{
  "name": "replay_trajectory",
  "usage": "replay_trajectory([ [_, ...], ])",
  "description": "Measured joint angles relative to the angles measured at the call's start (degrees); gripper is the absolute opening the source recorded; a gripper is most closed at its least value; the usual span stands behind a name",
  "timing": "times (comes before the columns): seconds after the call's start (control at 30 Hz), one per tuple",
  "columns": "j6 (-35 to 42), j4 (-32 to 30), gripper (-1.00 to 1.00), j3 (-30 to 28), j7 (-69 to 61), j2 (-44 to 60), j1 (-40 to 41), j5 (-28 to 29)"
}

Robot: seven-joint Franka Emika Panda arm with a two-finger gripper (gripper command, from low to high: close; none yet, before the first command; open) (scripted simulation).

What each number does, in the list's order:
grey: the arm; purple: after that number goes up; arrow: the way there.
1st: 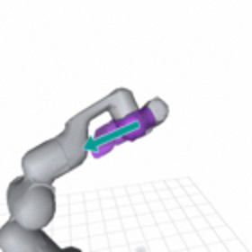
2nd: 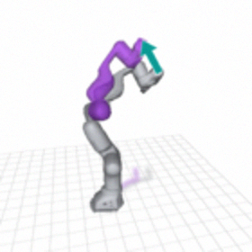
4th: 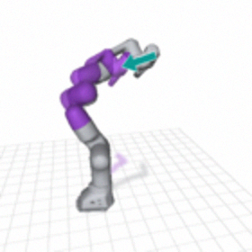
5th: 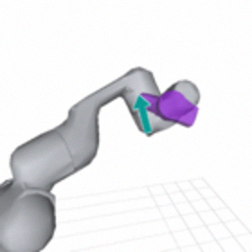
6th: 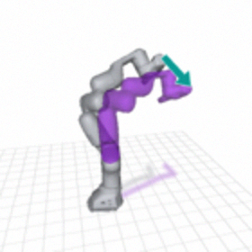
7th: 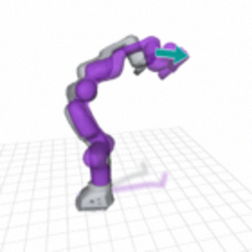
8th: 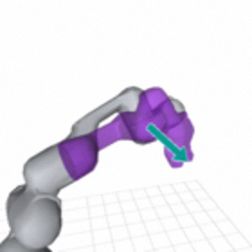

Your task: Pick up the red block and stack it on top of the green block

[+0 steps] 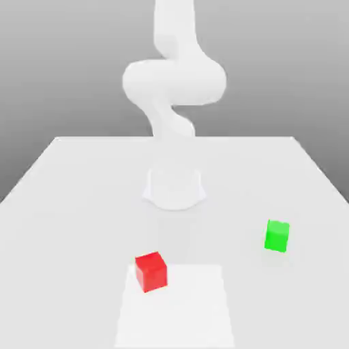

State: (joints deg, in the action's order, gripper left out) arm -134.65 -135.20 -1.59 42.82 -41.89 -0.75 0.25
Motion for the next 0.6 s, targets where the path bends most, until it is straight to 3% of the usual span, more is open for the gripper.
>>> replay_trajectory([
  [0.6,-26.9,-28.4,0.00,-10.4,-27.5,38.3,-3.5,1.1],
])
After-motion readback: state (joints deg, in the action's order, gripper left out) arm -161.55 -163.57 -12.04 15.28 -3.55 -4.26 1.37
